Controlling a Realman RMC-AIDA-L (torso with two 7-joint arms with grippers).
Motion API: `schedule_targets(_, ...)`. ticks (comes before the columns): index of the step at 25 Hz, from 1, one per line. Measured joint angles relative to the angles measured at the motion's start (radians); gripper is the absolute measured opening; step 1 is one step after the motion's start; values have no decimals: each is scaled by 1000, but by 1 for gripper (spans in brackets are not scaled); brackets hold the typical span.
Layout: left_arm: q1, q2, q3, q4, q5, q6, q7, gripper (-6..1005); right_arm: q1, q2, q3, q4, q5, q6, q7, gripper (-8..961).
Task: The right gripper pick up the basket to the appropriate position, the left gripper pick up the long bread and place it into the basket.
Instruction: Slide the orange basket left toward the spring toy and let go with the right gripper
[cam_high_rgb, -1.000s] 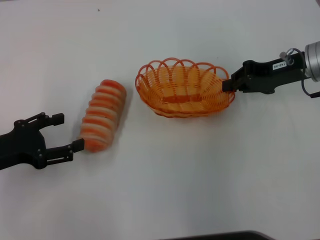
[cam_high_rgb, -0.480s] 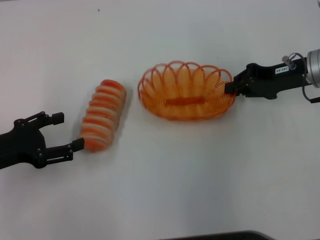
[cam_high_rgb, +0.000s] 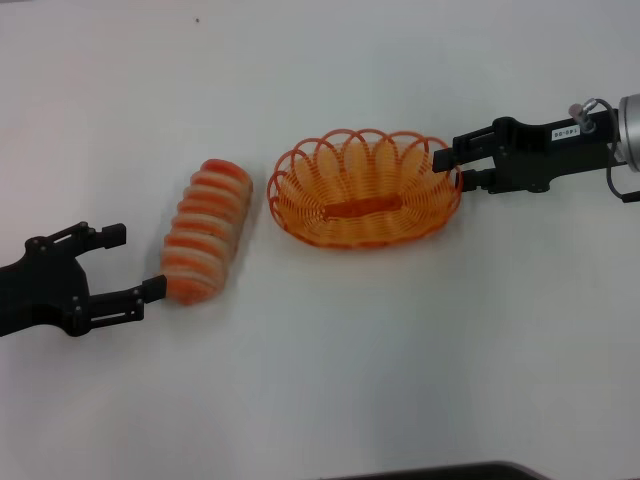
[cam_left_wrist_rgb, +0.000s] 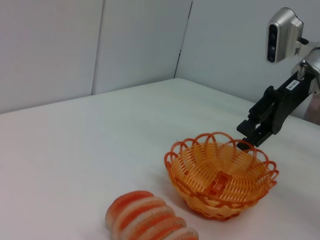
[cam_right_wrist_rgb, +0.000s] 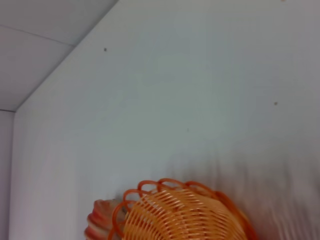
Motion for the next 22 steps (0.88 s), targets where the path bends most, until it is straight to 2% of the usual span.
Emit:
schedule_targets(7,-2,1,0,-3,-5,1,0,905,-41,-9,31,-36,56,-25,-49,540)
schedule_targets(8,-3,0,0,-3,-5,1,0,904,-48,-12,41,-48,69,-28,-61,647)
schedule_targets(9,-3,0,0,-3,-5,1,0,904,-63,-16,58,-69,104,-37,-91,754)
schedule_targets(15,-10,-5,0,-9,-6,-11,-1,904,-126,-60,88,-112,341,-165,-462,938)
schedule_targets(18,-11,-6,0,-9,-8,-10,-7,905,-147,-57,86,-118,370,-261,-714,934)
schedule_targets(22,-10,-6,-2,-10,-17,-7,-21,905,-196,-24,73,-120,333,-317,-1050,929)
